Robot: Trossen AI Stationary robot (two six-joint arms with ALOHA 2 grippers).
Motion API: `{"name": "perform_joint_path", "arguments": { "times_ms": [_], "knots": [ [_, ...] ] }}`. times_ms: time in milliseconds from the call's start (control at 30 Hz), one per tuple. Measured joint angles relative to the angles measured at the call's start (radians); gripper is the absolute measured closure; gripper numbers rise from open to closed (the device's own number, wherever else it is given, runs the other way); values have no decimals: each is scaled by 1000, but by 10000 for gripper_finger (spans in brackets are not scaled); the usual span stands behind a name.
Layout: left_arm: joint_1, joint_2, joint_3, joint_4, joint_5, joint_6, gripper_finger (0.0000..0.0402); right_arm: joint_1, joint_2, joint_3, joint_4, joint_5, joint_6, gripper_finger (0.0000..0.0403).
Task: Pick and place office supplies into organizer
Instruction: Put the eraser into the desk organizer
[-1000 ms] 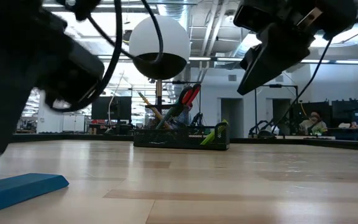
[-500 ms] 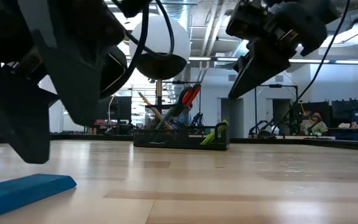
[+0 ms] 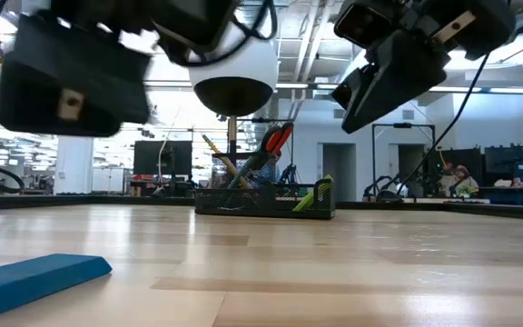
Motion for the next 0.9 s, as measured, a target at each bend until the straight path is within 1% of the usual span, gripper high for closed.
{"name": "perform_joint_path", "arguments": {
  "times_ms": [100, 233, 300, 367, 500, 567, 733, 900],
  "knots": [
    [-43, 0, 5, -29, -47, 33, 231, 1, 0, 0, 0, -15, 0, 306],
    [-88, 47, 5, -1, -54, -51, 231, 1, 0, 0, -9, -15, 1, 306],
    [-103, 96, 7, 39, -33, -75, 231, 1, 0, 0, -11, -15, 0, 306],
    [-107, 139, 25, 40, 0, -79, 231, 1, 0, 0, -13, -16, 0, 306],
    [-108, 202, 84, 53, 75, -36, 238, 1, 0, 0, -11, -16, 0, 306],
    [-105, 221, 110, 33, 100, -24, 245, 1, 0, 0, -10, -16, 1, 306],
    [-92, 212, 125, -85, 77, 8, 269, 1, 0, 0, -6, -15, 1, 306],
    [-65, 207, 124, -162, 127, 62, 296, 1, 0, 0, -6, -16, 1, 306]
  ]
}}
